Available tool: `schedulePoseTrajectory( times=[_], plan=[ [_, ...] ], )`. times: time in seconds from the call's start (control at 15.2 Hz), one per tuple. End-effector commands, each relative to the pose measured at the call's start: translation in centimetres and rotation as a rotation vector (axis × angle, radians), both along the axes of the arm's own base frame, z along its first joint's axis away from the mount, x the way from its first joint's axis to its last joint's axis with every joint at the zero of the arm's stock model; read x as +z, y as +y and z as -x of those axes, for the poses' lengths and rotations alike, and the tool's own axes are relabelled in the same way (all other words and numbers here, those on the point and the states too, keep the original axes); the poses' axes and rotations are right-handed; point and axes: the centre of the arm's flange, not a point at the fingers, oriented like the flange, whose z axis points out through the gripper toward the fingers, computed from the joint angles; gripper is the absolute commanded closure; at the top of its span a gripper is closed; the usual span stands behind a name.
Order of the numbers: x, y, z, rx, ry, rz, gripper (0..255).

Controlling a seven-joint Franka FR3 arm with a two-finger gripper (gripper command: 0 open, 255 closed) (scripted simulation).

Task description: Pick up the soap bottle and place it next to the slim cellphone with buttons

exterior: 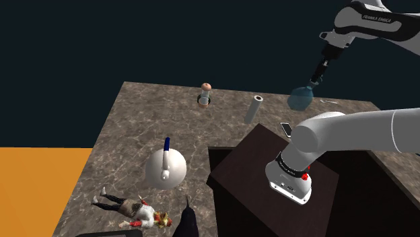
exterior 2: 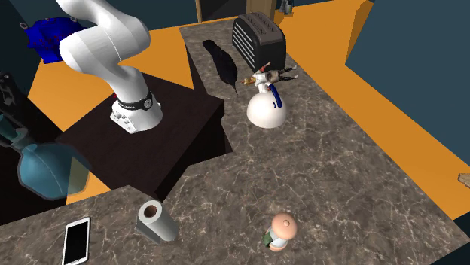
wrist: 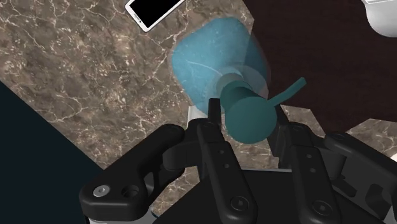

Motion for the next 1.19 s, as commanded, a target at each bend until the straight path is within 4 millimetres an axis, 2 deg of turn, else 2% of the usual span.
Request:
schedulePoseTrajectory(
  times=[0.0, 1.12],
  plan=[
    [-1.1, 0.1, 0.0, 0.0, -0.001, 0.001, 255],
    [-10.1, 0.1, 0.0, 0.0, -0.001, 0.001, 255]
  ],
)
